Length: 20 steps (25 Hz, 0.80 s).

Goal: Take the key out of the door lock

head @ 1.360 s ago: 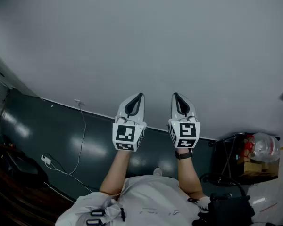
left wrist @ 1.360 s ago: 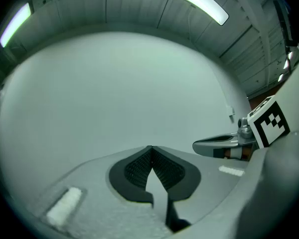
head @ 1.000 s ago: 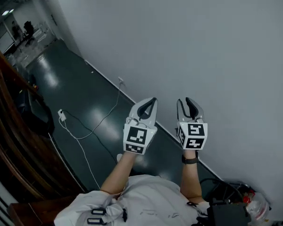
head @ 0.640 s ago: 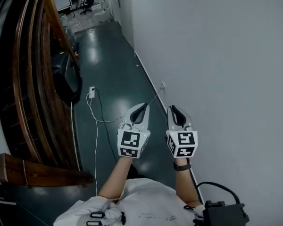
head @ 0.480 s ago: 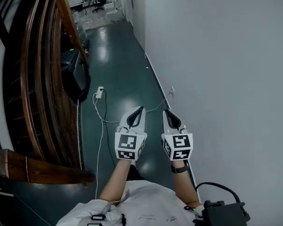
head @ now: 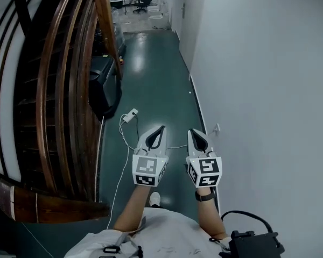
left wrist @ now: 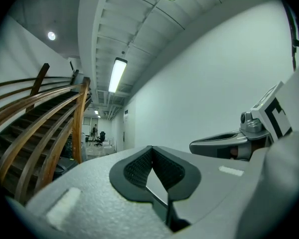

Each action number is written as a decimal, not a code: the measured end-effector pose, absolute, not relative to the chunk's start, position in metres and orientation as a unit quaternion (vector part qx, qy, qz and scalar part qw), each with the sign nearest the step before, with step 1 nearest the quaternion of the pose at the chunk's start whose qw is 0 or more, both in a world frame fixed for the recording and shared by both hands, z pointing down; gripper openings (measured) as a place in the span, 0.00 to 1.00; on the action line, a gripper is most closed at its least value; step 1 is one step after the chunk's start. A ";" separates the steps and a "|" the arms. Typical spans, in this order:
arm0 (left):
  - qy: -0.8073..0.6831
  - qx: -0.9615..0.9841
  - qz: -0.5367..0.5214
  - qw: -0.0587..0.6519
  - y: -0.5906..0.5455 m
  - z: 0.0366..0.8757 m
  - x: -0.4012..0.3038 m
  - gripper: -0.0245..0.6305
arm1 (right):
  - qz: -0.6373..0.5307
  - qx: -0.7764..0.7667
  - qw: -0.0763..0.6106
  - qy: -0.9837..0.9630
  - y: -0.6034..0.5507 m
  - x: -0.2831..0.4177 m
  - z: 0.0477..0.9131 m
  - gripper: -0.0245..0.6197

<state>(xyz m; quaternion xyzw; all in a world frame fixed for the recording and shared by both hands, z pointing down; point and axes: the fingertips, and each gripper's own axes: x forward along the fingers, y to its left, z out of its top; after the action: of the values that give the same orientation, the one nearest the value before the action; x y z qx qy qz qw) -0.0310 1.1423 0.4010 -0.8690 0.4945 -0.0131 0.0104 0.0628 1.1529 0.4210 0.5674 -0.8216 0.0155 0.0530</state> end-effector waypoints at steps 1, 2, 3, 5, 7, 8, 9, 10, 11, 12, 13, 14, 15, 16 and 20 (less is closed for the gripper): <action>0.493 -0.870 -0.007 0.011 1.128 0.397 -0.037 0.04 | 0.010 0.564 0.050 -0.824 1.137 0.054 0.416 0.04; 0.492 -0.871 -0.002 0.012 1.114 0.396 -0.041 0.04 | 0.004 0.562 0.047 -0.826 1.122 0.047 0.412 0.04; 0.492 -0.870 0.002 0.013 1.102 0.395 -0.045 0.04 | -0.004 0.561 0.042 -0.827 1.108 0.041 0.408 0.04; 0.497 -0.867 0.002 0.015 1.079 0.400 -0.054 0.04 | -0.022 0.560 0.029 -0.828 1.088 0.029 0.406 0.04; 0.500 -0.866 -0.005 0.004 1.057 0.412 -0.061 0.04 | -0.024 0.560 0.027 -0.828 1.070 0.021 0.414 0.04; 0.498 -0.867 -0.010 -0.002 1.046 0.418 -0.062 0.04 | -0.019 0.560 0.030 -0.828 1.059 0.019 0.419 0.04; 0.498 -0.867 -0.014 -0.006 1.034 0.424 -0.064 0.04 | -0.013 0.559 0.034 -0.828 1.047 0.017 0.425 0.04; 0.499 -0.866 -0.017 -0.008 1.023 0.428 -0.065 0.04 | -0.009 0.557 0.039 -0.829 1.034 0.015 0.429 0.04; 0.502 -0.864 -0.019 -0.009 1.011 0.431 -0.067 0.04 | -0.008 0.554 0.042 -0.831 1.020 0.013 0.431 0.04; 0.506 -0.862 -0.020 -0.010 0.998 0.434 -0.068 0.04 | -0.011 0.549 0.043 -0.835 1.007 0.012 0.431 0.04; 0.509 -0.860 -0.021 -0.011 0.985 0.437 -0.068 0.04 | -0.018 0.539 0.038 -0.841 0.995 0.010 0.431 0.04; 0.513 -0.858 -0.021 -0.012 0.971 0.441 -0.067 0.04 | -0.027 0.525 0.025 -0.850 0.983 0.008 0.430 0.04; 0.517 -0.855 -0.021 -0.013 0.955 0.444 -0.065 0.04 | -0.039 0.508 0.007 -0.860 0.971 0.007 0.427 0.04; 0.521 -0.853 -0.020 -0.014 0.937 0.447 -0.064 0.04 | -0.052 0.493 -0.011 -0.868 0.958 0.005 0.424 0.04; 0.528 -0.849 -0.019 -0.018 0.855 0.454 -0.054 0.04 | -0.097 0.487 -0.014 -0.868 0.874 0.005 0.416 0.04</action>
<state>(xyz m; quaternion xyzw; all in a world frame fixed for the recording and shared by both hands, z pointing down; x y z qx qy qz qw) -0.0536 0.8549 0.4539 -0.8486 0.5284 -0.0188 -0.0183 0.0055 0.8741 0.4161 0.4868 -0.8680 -0.0969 -0.0142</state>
